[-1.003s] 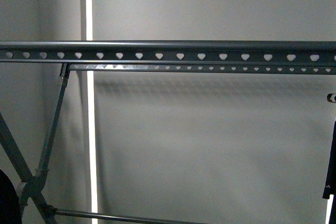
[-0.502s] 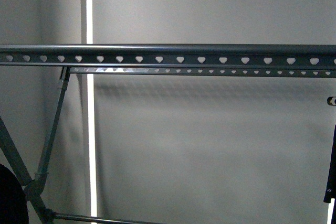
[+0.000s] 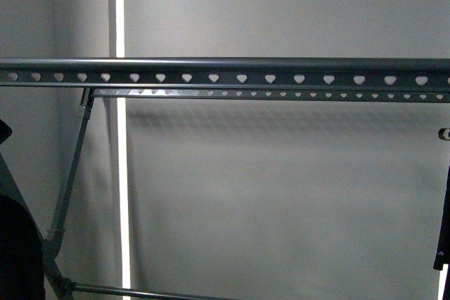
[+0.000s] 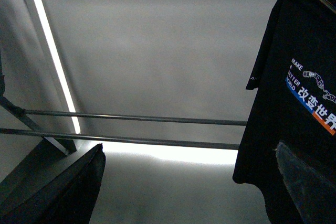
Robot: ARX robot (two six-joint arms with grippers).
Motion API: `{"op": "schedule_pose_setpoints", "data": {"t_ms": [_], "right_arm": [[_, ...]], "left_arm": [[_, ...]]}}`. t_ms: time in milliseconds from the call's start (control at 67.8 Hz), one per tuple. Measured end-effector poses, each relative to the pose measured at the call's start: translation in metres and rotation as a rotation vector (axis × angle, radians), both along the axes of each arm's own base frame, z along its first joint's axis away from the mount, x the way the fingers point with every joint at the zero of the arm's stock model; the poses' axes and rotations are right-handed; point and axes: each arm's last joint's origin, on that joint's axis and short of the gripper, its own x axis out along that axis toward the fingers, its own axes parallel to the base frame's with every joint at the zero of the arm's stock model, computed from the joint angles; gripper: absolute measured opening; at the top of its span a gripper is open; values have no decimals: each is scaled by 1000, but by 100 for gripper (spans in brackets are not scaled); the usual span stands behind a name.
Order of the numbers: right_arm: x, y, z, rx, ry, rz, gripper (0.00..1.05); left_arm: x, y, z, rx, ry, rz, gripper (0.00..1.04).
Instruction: Hang clothes on hanger
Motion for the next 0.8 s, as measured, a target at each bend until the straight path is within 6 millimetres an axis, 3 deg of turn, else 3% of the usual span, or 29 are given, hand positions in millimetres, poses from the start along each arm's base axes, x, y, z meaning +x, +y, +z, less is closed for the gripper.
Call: {"op": "schedule_pose_setpoints", "data": {"t_ms": [59,221,590,797], "right_arm": [[0,0,0,0,0,0,97],[0,0,0,0,0,0,97],[0,0,0,0,0,0,97],[0,0,0,0,0,0,97]], "left_arm": [[10,0,0,5,4,20,98],[29,1,-3,13,31,49,66],[30,-1,-5,6,39,35,8],[9,-10,-9,12,60,-43,4]]}}
